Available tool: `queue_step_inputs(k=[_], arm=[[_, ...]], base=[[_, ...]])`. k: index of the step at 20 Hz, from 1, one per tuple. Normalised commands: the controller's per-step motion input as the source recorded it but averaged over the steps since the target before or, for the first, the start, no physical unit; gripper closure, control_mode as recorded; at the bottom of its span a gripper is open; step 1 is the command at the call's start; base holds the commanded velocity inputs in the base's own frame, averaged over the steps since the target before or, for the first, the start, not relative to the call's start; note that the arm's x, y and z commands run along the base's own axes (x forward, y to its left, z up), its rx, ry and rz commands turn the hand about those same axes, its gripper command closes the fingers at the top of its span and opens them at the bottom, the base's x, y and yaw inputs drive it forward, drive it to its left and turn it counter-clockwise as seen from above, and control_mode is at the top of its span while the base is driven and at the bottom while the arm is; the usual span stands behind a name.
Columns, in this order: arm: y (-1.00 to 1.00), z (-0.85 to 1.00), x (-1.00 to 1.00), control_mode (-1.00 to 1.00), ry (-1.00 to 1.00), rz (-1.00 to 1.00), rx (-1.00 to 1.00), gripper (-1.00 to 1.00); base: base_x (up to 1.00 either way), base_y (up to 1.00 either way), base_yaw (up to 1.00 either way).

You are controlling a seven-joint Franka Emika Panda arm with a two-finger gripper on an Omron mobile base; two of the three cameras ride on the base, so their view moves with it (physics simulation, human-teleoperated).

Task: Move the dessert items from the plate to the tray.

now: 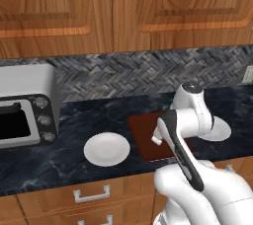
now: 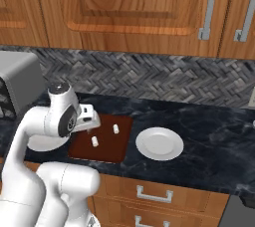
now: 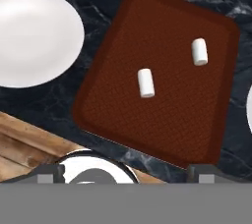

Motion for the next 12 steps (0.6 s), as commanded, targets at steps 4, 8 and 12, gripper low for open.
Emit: queue_step_inputs(k=[4, 8, 12], arm=[[0.0, 0.0, -0.27, -1.0, -0.06, 0.0, 0.0, -1.0], [0.08, 0.39, -0.06, -1.0, 0.28, -0.02, -0.12, -1.0], [0.02, 0.11, -0.15, -1.0, 0.02, -0.03, -0.05, -1.0]], base=[[0.0, 0.0, 0.0], [0.0, 0.0, 0.0], [0.0, 0.0, 0.0]])
